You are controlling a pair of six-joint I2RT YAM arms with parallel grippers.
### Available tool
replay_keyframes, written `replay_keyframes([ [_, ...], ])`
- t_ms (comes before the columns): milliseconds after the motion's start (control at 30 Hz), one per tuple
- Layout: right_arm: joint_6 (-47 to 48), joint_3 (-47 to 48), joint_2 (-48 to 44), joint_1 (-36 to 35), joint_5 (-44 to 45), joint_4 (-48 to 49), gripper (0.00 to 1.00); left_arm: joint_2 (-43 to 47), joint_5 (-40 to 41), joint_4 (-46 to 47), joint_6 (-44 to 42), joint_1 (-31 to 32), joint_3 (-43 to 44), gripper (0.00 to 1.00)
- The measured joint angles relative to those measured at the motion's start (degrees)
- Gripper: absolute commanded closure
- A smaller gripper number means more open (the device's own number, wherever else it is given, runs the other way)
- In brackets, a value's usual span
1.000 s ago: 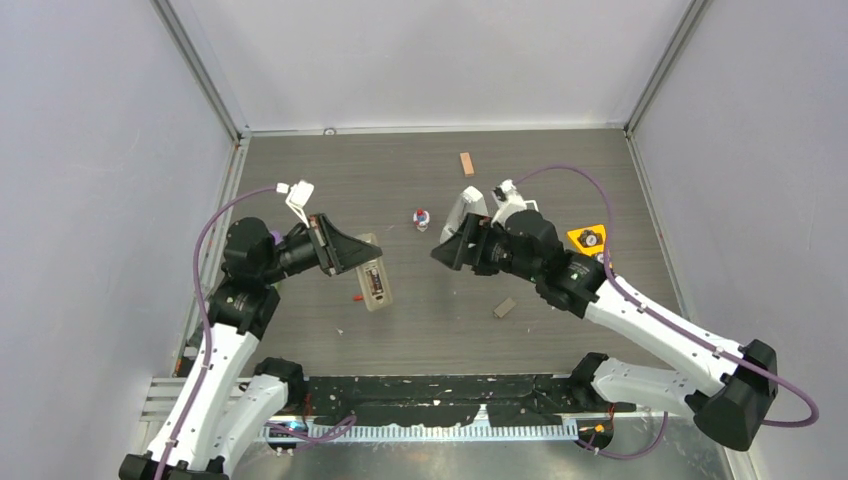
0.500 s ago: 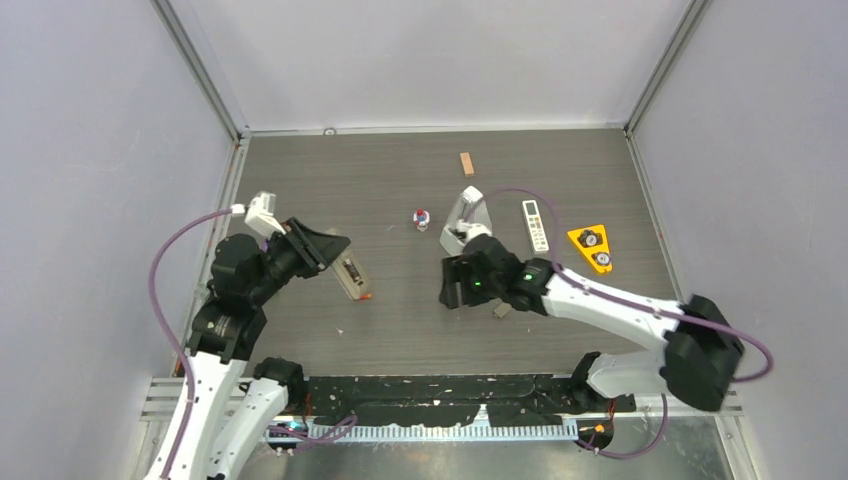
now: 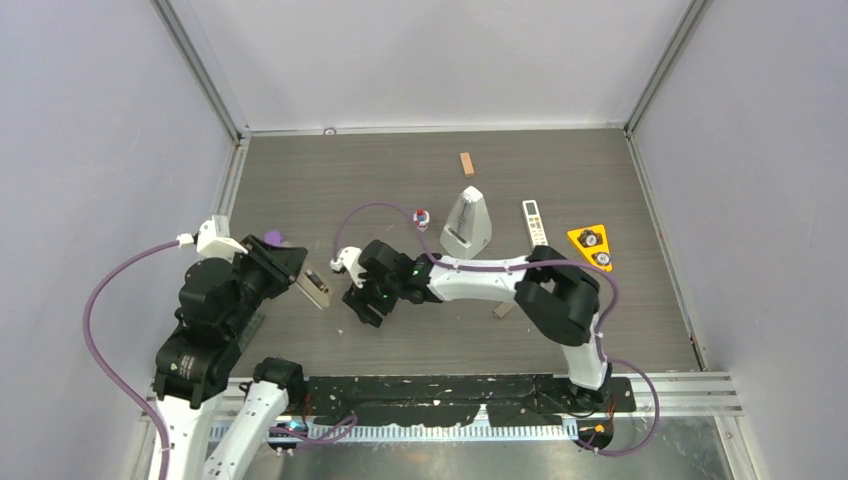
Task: Load the batteries into the remote control
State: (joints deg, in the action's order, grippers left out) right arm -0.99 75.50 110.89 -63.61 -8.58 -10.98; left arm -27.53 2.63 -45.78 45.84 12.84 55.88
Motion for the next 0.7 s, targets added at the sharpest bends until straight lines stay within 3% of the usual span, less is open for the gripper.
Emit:
replay_keyframes([
  [133,5.03,4.92,6.6,0.09,-1.46,0.07,0.31,-0.15,0.66,-2.95,-0.04,0.0,1.97,1.0],
  [500,9.51,14.62,14.27,0.24,0.83,-1.62,0.36,-0.13,3.48,-6.05,-0.39,0.0,5.95,1.0],
  [700,9.53,18.8,16.76,0.35,2.75,-3.5,0.29,0.79,5.73,-7.28,-0.68,0.0,6.27,1.0],
])
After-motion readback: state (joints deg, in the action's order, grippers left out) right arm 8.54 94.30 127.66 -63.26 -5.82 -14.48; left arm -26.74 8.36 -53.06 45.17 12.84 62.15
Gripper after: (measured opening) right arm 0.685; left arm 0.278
